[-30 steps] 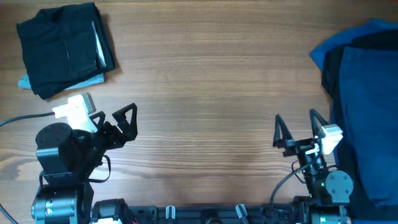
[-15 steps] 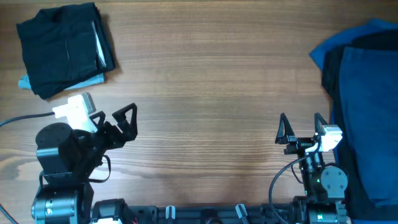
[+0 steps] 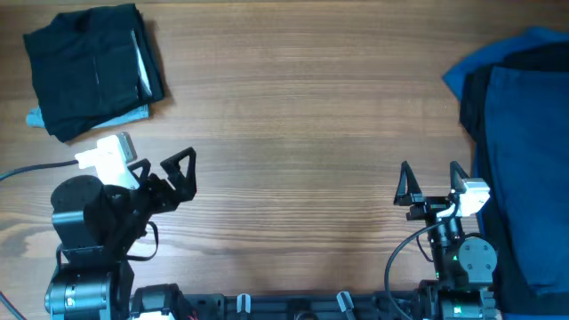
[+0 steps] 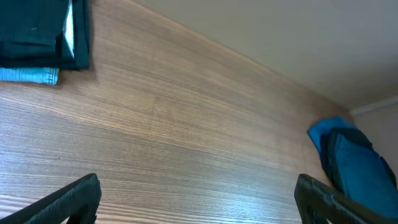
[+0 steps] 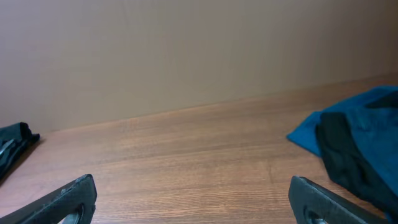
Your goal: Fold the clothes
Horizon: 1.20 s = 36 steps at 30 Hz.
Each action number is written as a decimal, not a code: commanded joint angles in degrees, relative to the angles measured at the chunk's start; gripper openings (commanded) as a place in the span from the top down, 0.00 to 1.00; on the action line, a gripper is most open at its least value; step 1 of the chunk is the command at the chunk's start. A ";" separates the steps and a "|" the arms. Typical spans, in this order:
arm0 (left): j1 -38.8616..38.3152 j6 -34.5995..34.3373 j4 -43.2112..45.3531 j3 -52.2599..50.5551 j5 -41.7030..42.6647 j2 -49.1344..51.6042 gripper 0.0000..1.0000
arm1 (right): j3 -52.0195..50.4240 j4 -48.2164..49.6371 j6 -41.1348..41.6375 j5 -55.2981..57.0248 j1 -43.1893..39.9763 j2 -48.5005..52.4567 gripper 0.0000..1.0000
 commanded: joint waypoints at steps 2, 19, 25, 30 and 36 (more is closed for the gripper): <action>-0.31 -0.48 0.17 -0.15 0.24 -0.09 0.00 | -0.07 0.20 0.68 1.01 0.28 -0.68 0.00; -6.84 5.44 26.21 -36.30 1.73 -25.86 0.00 | -0.07 0.20 0.70 1.01 0.28 -0.68 0.00; -6.88 7.72 32.61 -43.87 -2.47 -35.17 0.00 | -0.07 0.20 0.68 1.01 0.28 -0.68 0.00; -6.88 9.09 39.01 -46.97 -3.74 -35.65 0.00 | -0.07 0.20 0.68 1.01 0.28 -0.68 0.00; -6.88 18.18 38.53 -46.97 -3.72 -35.65 0.00 | -0.07 0.20 0.66 1.01 0.28 -0.68 0.00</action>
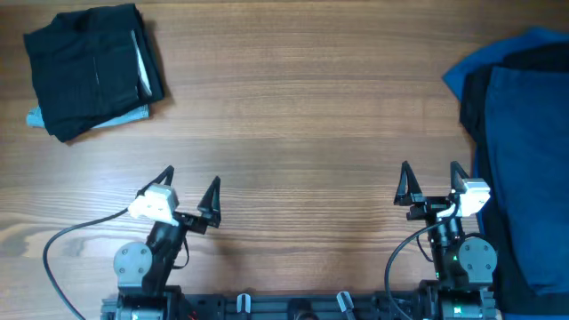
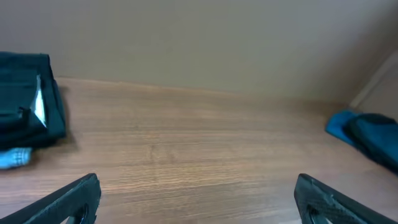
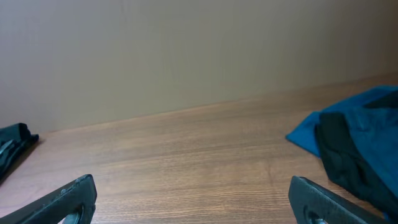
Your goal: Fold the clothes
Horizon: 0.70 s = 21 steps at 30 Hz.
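A folded dark garment lies on a light blue one at the table's far left corner, also seen as the folded stack in the left wrist view. An unfolded pile of blue and dark clothes covers the right edge, its near end showing as the blue pile. My left gripper stands open and empty near the front edge, left of centre. My right gripper stands open and empty at the front right, just left of the pile.
The wooden table stretches between the two clothes heaps. A black cable loops beside the left arm's base. A plain wall rises behind the table's far edge.
My left arm has drawn back and to the right toward the front edge, and its gripper now points straight across the table, still open. The right arm and the clothes have not moved.
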Each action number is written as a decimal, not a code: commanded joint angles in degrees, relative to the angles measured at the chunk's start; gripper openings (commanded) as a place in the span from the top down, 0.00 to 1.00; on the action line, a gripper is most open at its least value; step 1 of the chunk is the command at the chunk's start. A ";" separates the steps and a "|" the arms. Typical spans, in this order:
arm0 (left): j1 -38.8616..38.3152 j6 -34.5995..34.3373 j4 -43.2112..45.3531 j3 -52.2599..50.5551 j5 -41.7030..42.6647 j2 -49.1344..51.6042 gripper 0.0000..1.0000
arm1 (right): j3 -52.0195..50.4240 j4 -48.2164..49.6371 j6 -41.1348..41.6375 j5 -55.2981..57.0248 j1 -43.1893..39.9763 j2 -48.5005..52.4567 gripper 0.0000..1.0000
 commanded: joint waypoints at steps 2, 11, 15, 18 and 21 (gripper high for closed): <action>-0.59 9.99 0.00 -0.48 -1.01 -0.66 0.00 | -0.07 0.20 0.68 0.81 0.28 -0.63 0.00; -0.57 11.17 0.02 -0.48 -0.94 -0.63 0.00 | -0.07 0.20 0.68 0.81 0.28 -0.63 0.00; -0.57 11.15 0.02 -0.48 -0.94 -0.63 0.00 | -0.07 0.20 0.68 0.81 0.28 -0.63 0.00; -0.57 11.17 0.02 -0.48 -0.94 -0.63 0.00 | -0.07 0.20 0.68 0.81 0.28 -0.63 0.00; -0.57 11.15 0.02 -0.48 -0.94 -0.63 0.00 | -0.07 0.20 0.68 0.81 0.28 -0.63 0.00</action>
